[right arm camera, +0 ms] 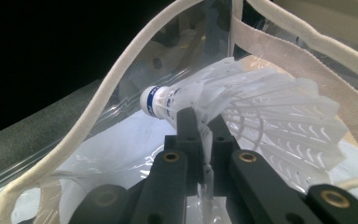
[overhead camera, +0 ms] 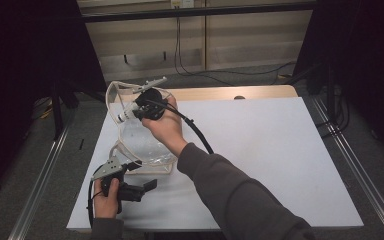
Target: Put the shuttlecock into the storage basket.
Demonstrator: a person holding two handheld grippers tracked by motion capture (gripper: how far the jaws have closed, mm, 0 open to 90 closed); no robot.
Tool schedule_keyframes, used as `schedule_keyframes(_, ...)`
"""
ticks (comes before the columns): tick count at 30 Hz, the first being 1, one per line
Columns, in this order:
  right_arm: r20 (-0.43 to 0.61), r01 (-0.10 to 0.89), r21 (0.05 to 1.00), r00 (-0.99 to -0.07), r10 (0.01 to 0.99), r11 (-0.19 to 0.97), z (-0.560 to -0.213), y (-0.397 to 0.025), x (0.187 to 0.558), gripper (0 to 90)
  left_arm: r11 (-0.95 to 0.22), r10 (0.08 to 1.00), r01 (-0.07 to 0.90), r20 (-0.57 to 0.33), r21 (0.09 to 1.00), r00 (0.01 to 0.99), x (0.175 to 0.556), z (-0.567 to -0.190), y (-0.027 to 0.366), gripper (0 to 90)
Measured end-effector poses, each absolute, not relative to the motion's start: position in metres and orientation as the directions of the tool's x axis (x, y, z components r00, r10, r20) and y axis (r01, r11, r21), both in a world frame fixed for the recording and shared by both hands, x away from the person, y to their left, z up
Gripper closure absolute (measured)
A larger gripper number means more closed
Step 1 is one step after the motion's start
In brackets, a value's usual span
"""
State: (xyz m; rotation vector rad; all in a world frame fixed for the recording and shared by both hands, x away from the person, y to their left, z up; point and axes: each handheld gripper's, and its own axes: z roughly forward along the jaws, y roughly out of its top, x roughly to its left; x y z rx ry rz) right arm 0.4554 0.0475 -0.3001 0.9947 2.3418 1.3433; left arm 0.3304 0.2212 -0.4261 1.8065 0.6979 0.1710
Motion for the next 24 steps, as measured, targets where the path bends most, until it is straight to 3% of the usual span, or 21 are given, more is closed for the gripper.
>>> schedule_keyframes(24, 0.084, 0.434, 0.830, -0.719, 0.690, 0.351, -0.321, 0.061, 0.457, 87.1, -0.180, 0.527, 0.370, -0.228, 0.912, 0.819, 0.331, -0.425, 0.222, 2.7)
